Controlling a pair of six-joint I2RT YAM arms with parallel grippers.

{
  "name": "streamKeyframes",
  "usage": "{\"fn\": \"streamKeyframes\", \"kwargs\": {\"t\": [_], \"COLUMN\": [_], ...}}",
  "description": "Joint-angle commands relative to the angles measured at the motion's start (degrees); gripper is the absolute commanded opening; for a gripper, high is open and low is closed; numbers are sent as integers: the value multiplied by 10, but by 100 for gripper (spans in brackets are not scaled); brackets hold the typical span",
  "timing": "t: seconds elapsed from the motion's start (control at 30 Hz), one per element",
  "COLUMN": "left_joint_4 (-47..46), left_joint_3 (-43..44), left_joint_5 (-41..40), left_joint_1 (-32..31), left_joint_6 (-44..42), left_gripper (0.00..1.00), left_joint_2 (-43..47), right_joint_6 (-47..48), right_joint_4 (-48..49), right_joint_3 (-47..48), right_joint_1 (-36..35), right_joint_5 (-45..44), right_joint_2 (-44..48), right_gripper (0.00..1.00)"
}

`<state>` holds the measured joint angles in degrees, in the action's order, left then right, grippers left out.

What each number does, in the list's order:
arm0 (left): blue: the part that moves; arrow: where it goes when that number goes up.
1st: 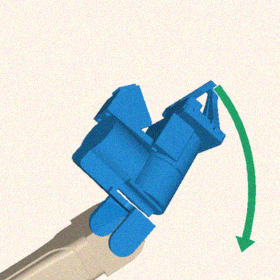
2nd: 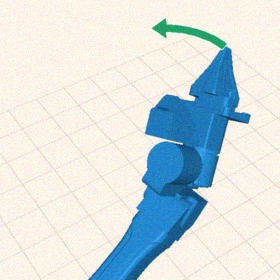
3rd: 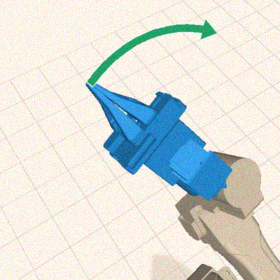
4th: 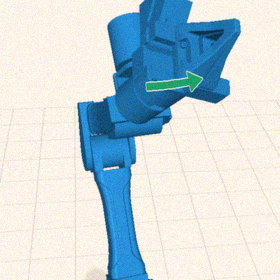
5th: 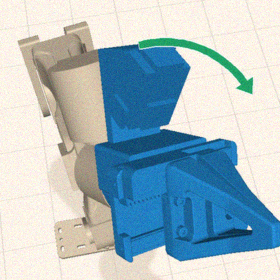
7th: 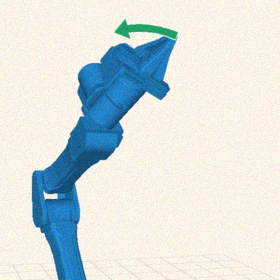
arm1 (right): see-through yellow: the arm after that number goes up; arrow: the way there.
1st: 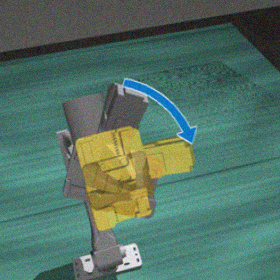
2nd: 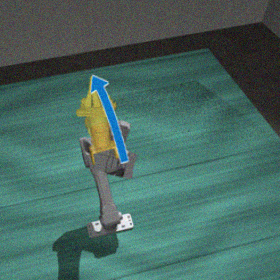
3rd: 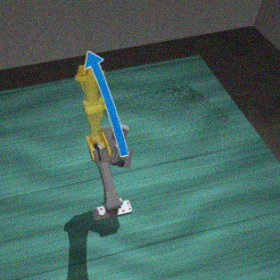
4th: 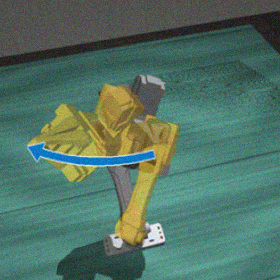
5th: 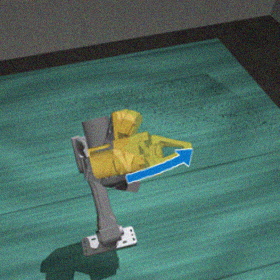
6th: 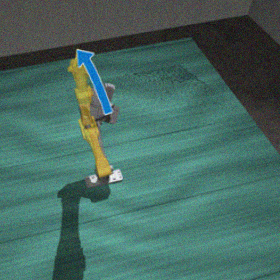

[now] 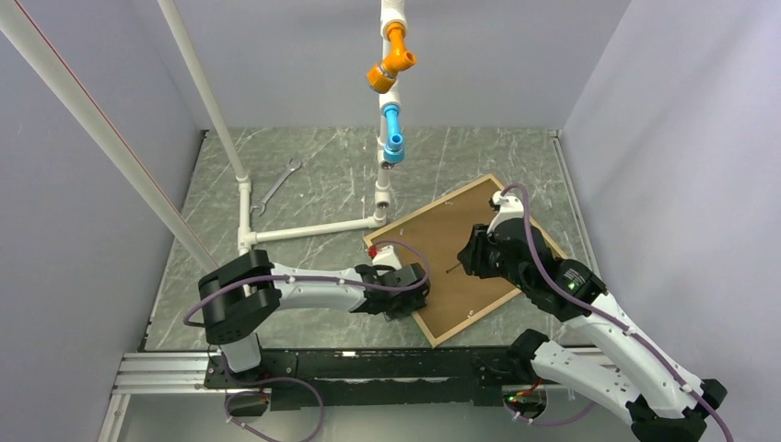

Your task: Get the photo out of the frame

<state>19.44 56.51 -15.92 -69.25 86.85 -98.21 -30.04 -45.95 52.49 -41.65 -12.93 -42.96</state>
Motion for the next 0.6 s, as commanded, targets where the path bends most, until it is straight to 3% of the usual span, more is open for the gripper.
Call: {"fn": "streamKeyframes", "kwargs": {"t": [0.0, 0.2, 0.43, 0.57], "left_joint_4": [63, 172, 188, 206], "left_joint_3": [45, 83, 43, 32], "left_joint_5": [-3, -33, -81, -114], "left_joint_1": [-5, -16, -16, -16], "left_joint_6": [40, 21, -27, -86], "left_gripper": [58, 49, 27, 21], "left_joint_2": [-30, -71, -39, -21], "right_joint_6": [-15, -23, -13, 10], "right_joint_4": [-2, 1, 9, 16], "right_joint_3": [16, 1, -6, -23], "right_joint_1": [2, 2, 2, 2], "right_joint_5": [4, 10, 43, 88], "right_joint_2": [23, 32, 21, 1], "right_gripper": [0, 0, 0, 0]}}
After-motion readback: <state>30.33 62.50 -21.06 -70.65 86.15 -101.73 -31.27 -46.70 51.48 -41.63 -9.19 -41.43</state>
